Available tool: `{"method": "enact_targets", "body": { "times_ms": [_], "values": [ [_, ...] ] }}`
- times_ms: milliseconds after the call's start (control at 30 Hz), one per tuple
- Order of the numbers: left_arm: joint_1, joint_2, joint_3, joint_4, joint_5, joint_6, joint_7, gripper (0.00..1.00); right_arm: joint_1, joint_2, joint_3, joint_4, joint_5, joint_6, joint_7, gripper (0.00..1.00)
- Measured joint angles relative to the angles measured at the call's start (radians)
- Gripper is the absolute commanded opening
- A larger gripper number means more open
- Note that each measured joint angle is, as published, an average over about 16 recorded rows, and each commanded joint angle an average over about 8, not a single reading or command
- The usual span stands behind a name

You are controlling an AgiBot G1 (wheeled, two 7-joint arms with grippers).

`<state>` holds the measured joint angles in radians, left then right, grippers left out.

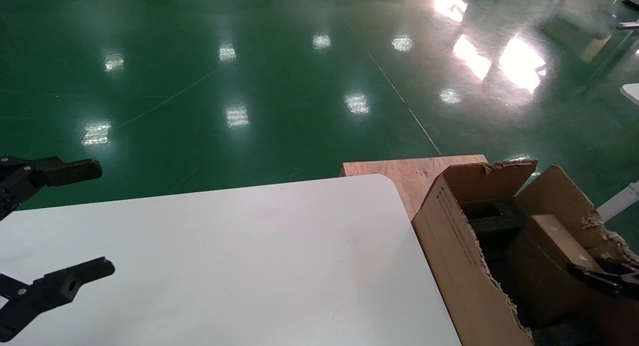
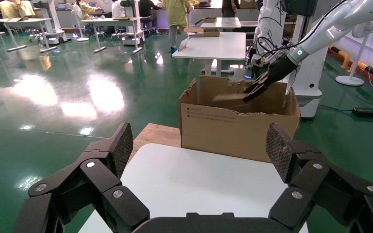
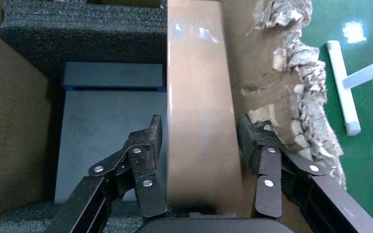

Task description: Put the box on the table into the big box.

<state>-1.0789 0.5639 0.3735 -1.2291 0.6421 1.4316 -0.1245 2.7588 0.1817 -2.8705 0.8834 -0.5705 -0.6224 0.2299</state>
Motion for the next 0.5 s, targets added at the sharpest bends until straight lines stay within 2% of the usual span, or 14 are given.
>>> {"method": "enact_targets", "body": {
  "times_ms": [500],
  "values": [
    [0.000, 0.000, 0.000, 0.000, 0.000, 0.000, 0.000, 1.00, 0.006, -0.013, 0.036, 0.038, -0.003, 0.001, -0.026, 1.00]
  ]
}}
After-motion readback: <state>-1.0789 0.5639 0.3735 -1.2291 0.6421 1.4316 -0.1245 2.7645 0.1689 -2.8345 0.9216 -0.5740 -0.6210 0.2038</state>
